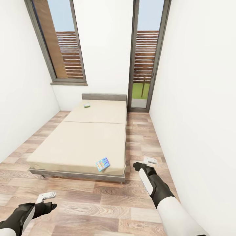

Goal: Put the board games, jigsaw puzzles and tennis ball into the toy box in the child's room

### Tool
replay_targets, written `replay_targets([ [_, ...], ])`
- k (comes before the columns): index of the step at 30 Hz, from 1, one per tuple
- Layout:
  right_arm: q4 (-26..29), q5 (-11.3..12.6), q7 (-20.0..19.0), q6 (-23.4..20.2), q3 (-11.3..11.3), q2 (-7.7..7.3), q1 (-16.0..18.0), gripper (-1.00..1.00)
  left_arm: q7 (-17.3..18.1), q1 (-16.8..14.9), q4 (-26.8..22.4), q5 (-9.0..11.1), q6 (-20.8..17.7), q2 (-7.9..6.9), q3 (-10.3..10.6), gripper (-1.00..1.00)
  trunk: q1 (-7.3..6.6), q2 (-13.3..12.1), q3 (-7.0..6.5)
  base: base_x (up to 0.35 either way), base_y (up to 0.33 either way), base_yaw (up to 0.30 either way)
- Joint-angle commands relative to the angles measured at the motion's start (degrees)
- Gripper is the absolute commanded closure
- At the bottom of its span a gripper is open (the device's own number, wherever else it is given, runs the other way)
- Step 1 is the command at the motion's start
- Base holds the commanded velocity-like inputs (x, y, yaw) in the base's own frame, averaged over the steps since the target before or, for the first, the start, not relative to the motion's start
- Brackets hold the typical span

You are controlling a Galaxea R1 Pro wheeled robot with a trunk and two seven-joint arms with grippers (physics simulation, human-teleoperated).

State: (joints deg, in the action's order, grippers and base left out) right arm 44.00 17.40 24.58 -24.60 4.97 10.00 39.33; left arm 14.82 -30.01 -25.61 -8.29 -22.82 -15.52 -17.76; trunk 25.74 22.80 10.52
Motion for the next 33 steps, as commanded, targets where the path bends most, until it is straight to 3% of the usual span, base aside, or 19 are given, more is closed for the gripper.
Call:
replay_targets([
  [1,0.1,0.4,0.5,-0.2,0.1,0.0,0.0,-1.0,0.5,0.0,-0.1,-0.6,-0.3,0.07,-0.5,-1.0,0.05,0.1,0.02,0.073,0.0,0.0],
  [14,0.1,0.4,0.5,-0.2,0.1,0.0,0.0,-1.0,0.5,0.0,-0.1,-0.7,-0.3,0.13,-0.4,-1.0,0.05,0.1,-1.09,0.052,0.003,0.0],
  [33,0.1,0.5,0.5,-0.2,0.0,0.0,0.0,-1.0,0.5,0.0,-0.1,-0.7,-0.2,0.14,-0.4,-1.0,0.05,0.1,-1.2,-0.031,0.024,0.0],
])
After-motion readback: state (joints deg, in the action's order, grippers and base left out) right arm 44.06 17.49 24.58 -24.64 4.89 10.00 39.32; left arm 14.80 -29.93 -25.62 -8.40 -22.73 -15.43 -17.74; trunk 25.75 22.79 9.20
